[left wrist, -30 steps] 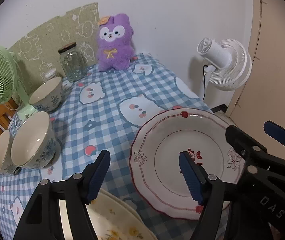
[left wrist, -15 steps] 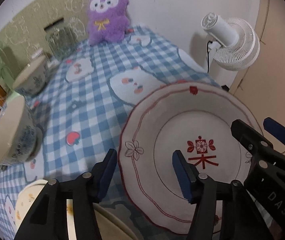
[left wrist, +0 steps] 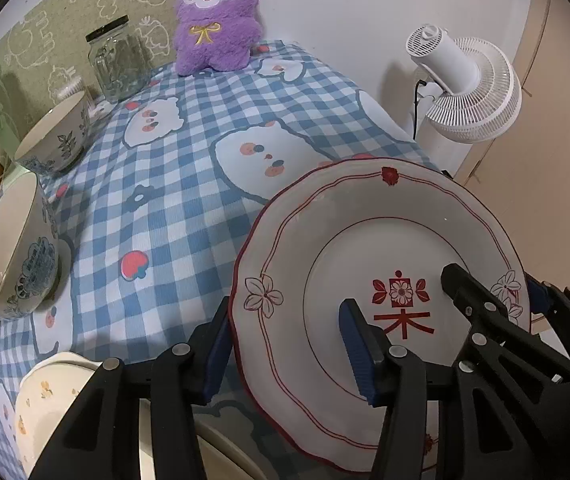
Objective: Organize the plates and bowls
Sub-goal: 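Close both tools on the red-character plate rim, then lift the red-character plate with both tools toward the yellow-flowered plates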
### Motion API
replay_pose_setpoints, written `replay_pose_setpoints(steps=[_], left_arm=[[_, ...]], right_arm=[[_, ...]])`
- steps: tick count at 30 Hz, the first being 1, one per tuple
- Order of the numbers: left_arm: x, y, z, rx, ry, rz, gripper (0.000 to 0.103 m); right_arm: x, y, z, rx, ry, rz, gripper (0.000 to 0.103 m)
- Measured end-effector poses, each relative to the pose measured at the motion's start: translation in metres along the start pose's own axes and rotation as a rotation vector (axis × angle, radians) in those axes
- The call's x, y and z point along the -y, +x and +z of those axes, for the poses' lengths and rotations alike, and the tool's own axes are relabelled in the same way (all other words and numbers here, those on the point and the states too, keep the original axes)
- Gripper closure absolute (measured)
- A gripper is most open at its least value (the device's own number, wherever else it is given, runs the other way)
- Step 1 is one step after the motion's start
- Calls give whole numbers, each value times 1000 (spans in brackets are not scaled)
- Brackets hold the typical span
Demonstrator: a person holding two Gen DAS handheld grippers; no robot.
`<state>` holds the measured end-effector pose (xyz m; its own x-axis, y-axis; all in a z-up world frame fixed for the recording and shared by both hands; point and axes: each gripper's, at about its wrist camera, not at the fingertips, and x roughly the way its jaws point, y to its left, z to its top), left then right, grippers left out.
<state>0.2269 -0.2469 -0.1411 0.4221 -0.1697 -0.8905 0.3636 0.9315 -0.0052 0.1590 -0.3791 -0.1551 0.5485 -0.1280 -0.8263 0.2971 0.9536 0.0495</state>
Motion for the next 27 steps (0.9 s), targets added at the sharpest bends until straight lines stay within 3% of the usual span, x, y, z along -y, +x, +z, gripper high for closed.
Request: replay_pose_setpoints(steps=[11, 27], left_arm=[[-4, -3, -4, 0, -16, 26, 65], [-3, -30, -15, 52, -18, 18, 67]], right_arm=[[4, -7, -1, 18, 15, -41, 64], [4, -38, -5, 83, 23, -53, 67]])
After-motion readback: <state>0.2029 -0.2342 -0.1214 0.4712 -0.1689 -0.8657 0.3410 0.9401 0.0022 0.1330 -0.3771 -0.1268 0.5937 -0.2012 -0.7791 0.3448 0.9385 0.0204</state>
